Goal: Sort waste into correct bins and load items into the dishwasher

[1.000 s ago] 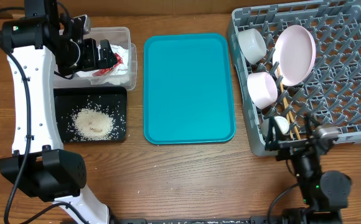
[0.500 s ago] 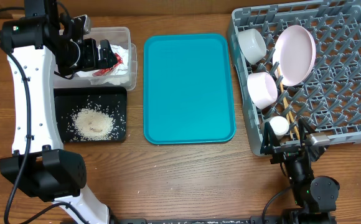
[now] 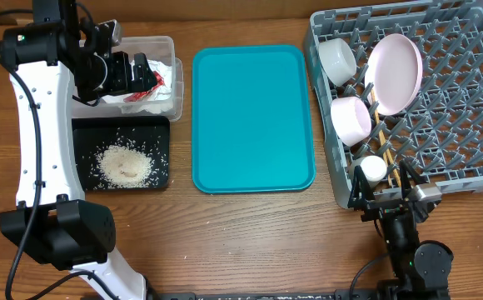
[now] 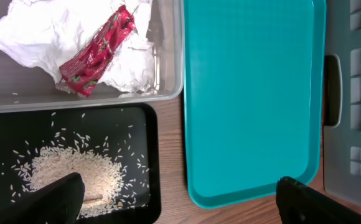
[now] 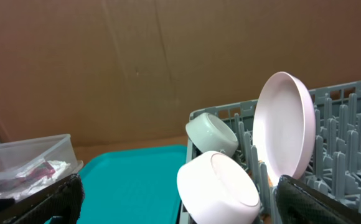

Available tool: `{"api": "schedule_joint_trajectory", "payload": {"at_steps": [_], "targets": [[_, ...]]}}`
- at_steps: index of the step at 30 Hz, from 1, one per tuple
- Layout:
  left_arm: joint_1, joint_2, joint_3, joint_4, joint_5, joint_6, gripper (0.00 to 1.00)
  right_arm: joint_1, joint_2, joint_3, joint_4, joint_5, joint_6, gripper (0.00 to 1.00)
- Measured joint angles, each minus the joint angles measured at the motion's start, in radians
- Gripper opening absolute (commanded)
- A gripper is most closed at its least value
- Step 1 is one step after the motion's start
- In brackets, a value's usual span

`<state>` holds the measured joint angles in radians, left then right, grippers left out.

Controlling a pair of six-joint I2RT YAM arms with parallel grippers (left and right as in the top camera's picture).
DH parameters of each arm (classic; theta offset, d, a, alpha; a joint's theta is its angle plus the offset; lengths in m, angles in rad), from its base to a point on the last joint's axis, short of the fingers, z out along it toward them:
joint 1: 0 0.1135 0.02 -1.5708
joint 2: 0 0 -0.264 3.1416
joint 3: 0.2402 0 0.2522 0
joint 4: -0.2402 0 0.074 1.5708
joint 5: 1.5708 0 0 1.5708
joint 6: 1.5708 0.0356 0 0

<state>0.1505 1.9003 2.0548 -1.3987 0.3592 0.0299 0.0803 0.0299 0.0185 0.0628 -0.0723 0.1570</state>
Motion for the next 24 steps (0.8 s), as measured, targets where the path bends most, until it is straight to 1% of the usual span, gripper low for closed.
{"api": "schedule_joint_trajectory", "payload": {"at_steps": [2,5,24], "targets": [[0.000,0.000,0.000,0.000,0.000,0.000,1.00,0.000,-0.005,0.000,-0.041,0.001,0.000,1.00],[0.000,0.000,0.000,0.000,0.000,0.000,1.00,0.000,-0.014,0.000,-0.150,0.003,-0.001,1.00],[0.000,0.000,0.000,0.000,0.000,0.000,1.00,0.000,-0.015,0.000,-0.152,0.013,0.000,1.00]]}}
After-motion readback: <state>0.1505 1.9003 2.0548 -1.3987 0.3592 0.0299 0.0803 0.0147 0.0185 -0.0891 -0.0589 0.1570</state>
